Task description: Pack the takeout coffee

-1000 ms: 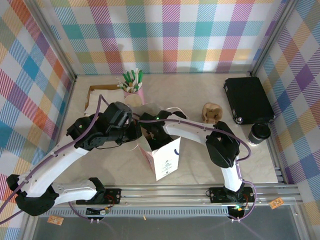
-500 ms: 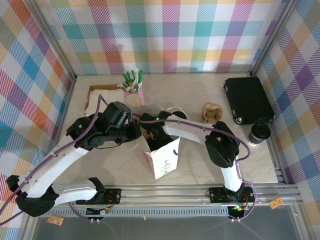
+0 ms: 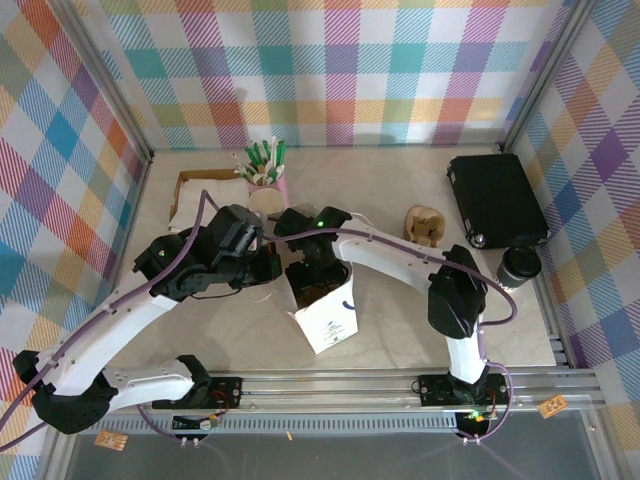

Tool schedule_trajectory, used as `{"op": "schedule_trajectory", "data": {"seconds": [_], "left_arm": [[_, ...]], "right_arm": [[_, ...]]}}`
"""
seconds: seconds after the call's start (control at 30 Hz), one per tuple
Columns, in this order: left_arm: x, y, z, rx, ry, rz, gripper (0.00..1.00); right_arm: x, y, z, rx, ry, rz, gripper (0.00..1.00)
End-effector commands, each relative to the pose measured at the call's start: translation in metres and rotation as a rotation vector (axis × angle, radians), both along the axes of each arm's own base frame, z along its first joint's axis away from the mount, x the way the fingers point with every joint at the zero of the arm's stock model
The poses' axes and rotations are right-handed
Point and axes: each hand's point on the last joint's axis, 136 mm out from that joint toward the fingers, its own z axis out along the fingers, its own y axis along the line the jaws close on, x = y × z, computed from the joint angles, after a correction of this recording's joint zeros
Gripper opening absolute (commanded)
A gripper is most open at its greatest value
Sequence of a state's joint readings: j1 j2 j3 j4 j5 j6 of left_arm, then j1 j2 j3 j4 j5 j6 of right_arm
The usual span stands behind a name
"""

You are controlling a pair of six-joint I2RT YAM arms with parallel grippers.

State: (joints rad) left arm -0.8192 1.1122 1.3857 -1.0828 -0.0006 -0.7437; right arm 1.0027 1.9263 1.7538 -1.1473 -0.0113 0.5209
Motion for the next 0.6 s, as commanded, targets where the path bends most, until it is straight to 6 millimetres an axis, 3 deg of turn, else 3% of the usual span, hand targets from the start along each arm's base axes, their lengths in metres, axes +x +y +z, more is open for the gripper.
{"op": "schedule_trajectory", "data": {"seconds": [0.0,0.57], "left_arm": [[-0.003,0.003,0.001,0.041,0.016,-0.038,0.0],[0.002,-0.002,0.004,0.107,0.005,-0.105,0.0]], "right_arm": [[-0.001,-0.001,0.039,0.057,-0.05,-0.004,0.8],[0.008,-0.001,0.125,0.255,-0.228,-0.008,0.79]]}}
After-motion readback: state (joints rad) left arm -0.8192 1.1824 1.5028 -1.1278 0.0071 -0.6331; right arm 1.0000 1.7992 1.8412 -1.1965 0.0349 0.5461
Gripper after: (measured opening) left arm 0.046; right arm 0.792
